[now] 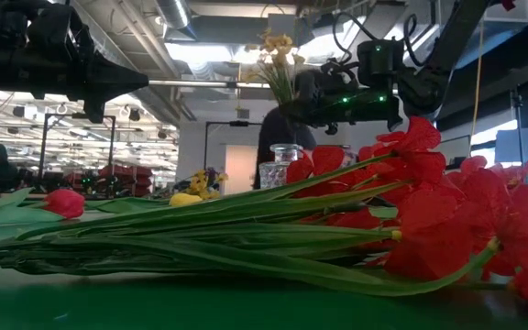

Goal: Sort flowers into vase by color
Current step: Put the yellow flowers into the red vase

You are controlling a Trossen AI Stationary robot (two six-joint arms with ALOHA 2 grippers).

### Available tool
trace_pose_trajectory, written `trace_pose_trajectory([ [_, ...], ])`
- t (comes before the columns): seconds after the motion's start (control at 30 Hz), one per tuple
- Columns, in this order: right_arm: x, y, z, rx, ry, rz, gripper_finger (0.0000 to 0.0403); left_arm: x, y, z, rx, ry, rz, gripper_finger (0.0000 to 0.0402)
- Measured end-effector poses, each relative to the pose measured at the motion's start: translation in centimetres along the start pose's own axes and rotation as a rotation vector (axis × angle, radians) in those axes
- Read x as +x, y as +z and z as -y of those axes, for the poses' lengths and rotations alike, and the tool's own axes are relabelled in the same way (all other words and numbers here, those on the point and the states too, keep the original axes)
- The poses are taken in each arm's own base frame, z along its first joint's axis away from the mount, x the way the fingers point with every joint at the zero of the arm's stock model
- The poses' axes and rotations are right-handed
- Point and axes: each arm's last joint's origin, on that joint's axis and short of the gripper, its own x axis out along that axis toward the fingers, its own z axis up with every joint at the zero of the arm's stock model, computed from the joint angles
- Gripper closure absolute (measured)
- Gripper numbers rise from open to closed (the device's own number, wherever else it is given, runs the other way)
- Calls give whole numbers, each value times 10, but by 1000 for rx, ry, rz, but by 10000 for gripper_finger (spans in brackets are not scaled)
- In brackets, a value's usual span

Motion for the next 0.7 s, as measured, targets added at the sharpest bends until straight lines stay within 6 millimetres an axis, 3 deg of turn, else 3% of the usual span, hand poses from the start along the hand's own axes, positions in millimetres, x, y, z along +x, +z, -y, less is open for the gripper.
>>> trace_pose_trajectory([
  [0.47, 0, -2, -1, -51, 23, -26, 343, 0, 0, 0, 0, 0, 1, 401],
  [0.7, 0, -5, 0, -51, 21, -53, 263, 0, 0, 0, 0, 0, 0, 401],
])
